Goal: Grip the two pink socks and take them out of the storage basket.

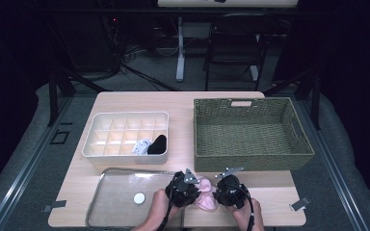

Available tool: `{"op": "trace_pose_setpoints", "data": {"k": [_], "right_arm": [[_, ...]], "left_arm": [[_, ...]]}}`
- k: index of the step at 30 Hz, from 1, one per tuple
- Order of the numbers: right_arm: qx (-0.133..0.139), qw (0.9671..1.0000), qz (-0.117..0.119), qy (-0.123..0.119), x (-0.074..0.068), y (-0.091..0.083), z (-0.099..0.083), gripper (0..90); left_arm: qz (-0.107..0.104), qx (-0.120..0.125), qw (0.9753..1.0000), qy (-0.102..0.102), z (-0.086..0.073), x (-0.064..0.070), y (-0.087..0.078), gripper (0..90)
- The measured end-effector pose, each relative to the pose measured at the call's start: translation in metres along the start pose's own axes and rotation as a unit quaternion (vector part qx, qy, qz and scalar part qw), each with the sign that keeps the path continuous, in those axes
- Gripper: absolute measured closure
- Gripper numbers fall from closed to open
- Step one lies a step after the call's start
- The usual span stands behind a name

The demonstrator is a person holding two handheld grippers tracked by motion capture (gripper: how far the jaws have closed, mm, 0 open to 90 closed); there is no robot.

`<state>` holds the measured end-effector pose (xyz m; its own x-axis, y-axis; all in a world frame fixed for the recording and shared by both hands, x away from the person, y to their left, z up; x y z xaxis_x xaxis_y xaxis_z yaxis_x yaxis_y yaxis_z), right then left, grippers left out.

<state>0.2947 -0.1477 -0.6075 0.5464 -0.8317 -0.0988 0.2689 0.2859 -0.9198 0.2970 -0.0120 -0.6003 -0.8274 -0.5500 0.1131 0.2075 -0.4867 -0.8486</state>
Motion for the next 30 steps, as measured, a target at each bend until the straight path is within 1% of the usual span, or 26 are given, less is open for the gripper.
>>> {"op": "trace_pose_setpoints", "data": {"k": [1, 2, 3, 5, 6, 7, 8, 9, 11, 12, 13, 15, 19, 20, 23, 24, 25, 26, 27, 28, 29, 30], "right_arm": [[-0.005, 1.0, -0.001, -0.002, 0.001, -0.001, -0.001, 85.2], [-0.002, 1.0, 0.003, 0.001, 0.001, -0.001, -0.001, 85.8], [-0.001, 1.0, 0.006, 0.003, 0.001, -0.001, -0.001, 86.1], [-0.002, 1.0, 0.007, 0.002, 0.002, -0.002, -0.001, 86.3], [0.003, 1.0, 0.002, 0.006, 0.002, -0.002, -0.001, 86.5], [0.003, 1.0, 0.002, 0.006, 0.002, -0.002, -0.001, 86.5], [-0.005, 1.0, 0.0, 0.0, 0.002, -0.004, -0.003, 86.5], [-0.008, 0.9999, -0.007, -0.001, 0.004, -0.005, -0.003, 86.5], [-0.007, 1.0, -0.004, 0.002, 0.005, -0.005, -0.004, 86.5], [0.0, 1.0, -0.007, 0.005, 0.006, -0.004, -0.004, 86.5], [0.0, 1.0, -0.007, 0.005, 0.006, -0.004, -0.004, 86.5], [-0.01, 0.9999, -0.006, 0.007, 0.01, -0.006, -0.006, 86.5], [-0.008, 0.9999, -0.009, 0.013, 0.013, -0.007, -0.008, 86.4], [0.003, 0.9998, -0.003, 0.022, 0.016, -0.006, -0.008, 86.2], [-0.001, 0.9998, -0.007, 0.021, 0.018, -0.008, -0.009, 85.8], [-0.006, 0.9998, -0.006, 0.017, 0.02, -0.009, -0.009, 83.5], [-0.001, 0.9997, 0.005, 0.022, 0.019, -0.009, -0.008, 80.5], [0.005, 0.9997, 0.006, 0.023, 0.019, -0.01, -0.008, 74.5], [0.005, 0.9997, 0.006, 0.023, 0.019, -0.01, -0.008, 74.5], [0.004, 0.9996, 0.013, 0.025, 0.019, -0.012, -0.007, 66.2], [0.007, 0.9995, 0.016, 0.028, 0.018, -0.011, -0.006, 61.3], [0.007, 0.9995, 0.016, 0.028, 0.018, -0.011, -0.006, 61.3]], "left_arm": [[0.001, 0.004, 1.0, -0.001, 0.0, 0.0, -0.001, 82.7], [0.001, 0.004, 1.0, -0.001, 0.0, 0.0, -0.001, 82.7], [0.003, 0.012, 0.9999, -0.004, 0.0, 0.0, -0.004, 82.7], [0.003, 0.015, 0.9999, -0.006, 0.001, 0.0, -0.006, 82.6], [0.003, 0.026, 0.9996, -0.011, 0.001, -0.001, -0.01, 82.4], [0.003, 0.026, 0.9996, -0.011, 0.001, -0.001, -0.01, 82.3], [0.0, 0.031, 0.9994, -0.014, -0.001, -0.003, -0.014, 82.3], [-0.001, 0.033, 0.9993, -0.016, -0.002, -0.004, -0.015, 82.1], [-0.005, 0.033, 0.9992, -0.02, -0.003, -0.005, -0.016, 82.0], [-0.006, 0.031, 0.9992, -0.022, -0.005, -0.006, -0.018, 82.0], [-0.006, 0.031, 0.9992, -0.022, -0.005, -0.006, -0.018, 82.0], [-0.016, 0.024, 0.9991, -0.031, -0.009, -0.006, -0.018, 81.9], [-0.018, 0.016, 0.9992, -0.033, -0.011, -0.007, -0.018, 81.9], [-0.015, 0.016, 0.9992, -0.035, -0.012, -0.007, -0.018, 81.9], [-0.014, 0.014, 0.9991, -0.037, -0.013, -0.009, -0.018, 81.5], [-0.015, 0.014, 0.9992, -0.035, -0.012, -0.01, -0.018, 80.9], [-0.015, 0.014, 0.9992, -0.035, -0.012, -0.01, -0.018, 79.9], [-0.016, 0.014, 0.9992, -0.035, -0.012, -0.009, -0.018, 79.2], [-0.018, 0.011, 0.9993, -0.031, -0.012, -0.009, -0.018, 79.2], [-0.019, 0.011, 0.9993, -0.03, -0.011, -0.008, -0.018, 76.2], [-0.019, 0.011, 0.9993, -0.03, -0.01, -0.008, -0.017, 73.5], [-0.019, 0.011, 0.9993, -0.03, -0.01, -0.008, -0.017, 72.0]]}}
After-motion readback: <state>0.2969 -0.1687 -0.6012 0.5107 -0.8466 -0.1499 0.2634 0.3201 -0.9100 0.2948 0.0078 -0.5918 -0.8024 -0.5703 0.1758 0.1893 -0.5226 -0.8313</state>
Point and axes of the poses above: each handheld gripper's, and its own axes: y roughly forward along the jaws, z roughly out of its top, x roughly to its right, the point moved 6 cm from there along y, roughly forward along the jaws, and after that the axes turned 6 degrees about -x, right-handed, at the moved point
